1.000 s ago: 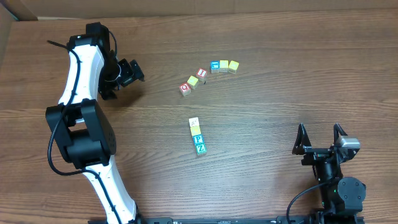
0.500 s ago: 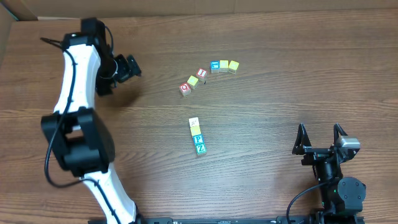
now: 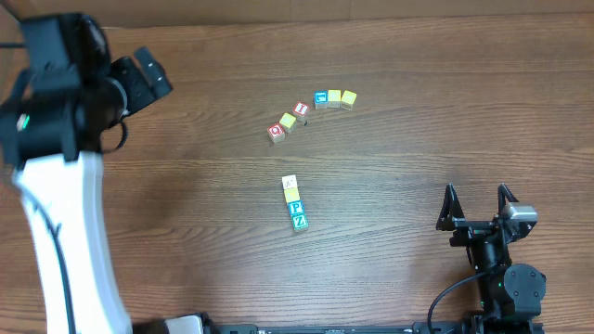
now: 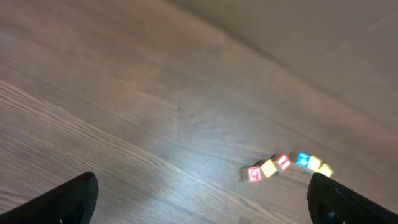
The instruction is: Flip 4 blocks
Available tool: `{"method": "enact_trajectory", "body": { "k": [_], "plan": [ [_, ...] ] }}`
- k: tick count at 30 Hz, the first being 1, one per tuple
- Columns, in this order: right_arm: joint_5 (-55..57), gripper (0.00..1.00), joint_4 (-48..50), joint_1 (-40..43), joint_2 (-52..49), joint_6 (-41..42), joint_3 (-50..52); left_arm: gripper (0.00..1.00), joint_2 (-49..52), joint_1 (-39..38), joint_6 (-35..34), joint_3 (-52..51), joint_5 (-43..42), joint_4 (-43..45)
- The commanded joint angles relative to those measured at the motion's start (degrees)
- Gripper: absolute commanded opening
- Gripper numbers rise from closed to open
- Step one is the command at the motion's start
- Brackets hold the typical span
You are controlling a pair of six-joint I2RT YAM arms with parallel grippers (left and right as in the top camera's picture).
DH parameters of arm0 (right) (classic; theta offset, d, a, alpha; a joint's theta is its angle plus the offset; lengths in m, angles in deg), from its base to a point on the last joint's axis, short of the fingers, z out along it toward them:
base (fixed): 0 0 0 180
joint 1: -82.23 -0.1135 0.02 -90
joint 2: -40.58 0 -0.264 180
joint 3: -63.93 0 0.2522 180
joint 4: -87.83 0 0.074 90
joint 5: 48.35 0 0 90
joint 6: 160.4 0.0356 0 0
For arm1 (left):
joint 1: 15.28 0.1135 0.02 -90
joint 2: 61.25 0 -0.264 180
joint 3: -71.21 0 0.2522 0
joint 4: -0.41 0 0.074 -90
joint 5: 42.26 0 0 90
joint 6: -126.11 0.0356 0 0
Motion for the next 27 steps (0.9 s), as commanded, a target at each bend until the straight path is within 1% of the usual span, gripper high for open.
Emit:
{"method": "enact_trajectory", "body": {
  "k": [1,5,10,15,17,24,27],
  "plan": [
    [-1.0,1.00,0.3,0.2,0.7,-1.0,0.6,1.00,-7.3,-0.4,0.0,0.2,1.8,0.0],
    [-1.0,1.00,0.3,0.2,0.7,-1.0,0.6,1.00,-13.4,-0.4,0.1,0.2,1.8,-0.1],
    [-1.0,1.00,0.3,0.2,0.7,-1.0,0.6,1.00,-17.4,-0.4,0.0,0.2,1.4,-0.3],
    [-1.0,1.00,0.3,0.2,0.7,-1.0,0.6,1.00,-18.4,-0.4,0.0,0.2,-4.3,-0.4],
    [-1.0,1.00,0.3,0.2,0.7,-1.0,0.6,1.00,-19.0,-0.4,0.0,0.2,-4.9,-0.4],
    [-1.0,1.00,0.3,0.2,0.7,-1.0,0.6,1.00,-24.8,-0.4,1.1,-0.5,-3.3,-0.5],
    [-1.0,1.00,0.3,0.2,0.7,-1.0,0.6,1.00,-29.0,-0.4,2.3,-3.3,-1.6,-0.4]
  ]
}}
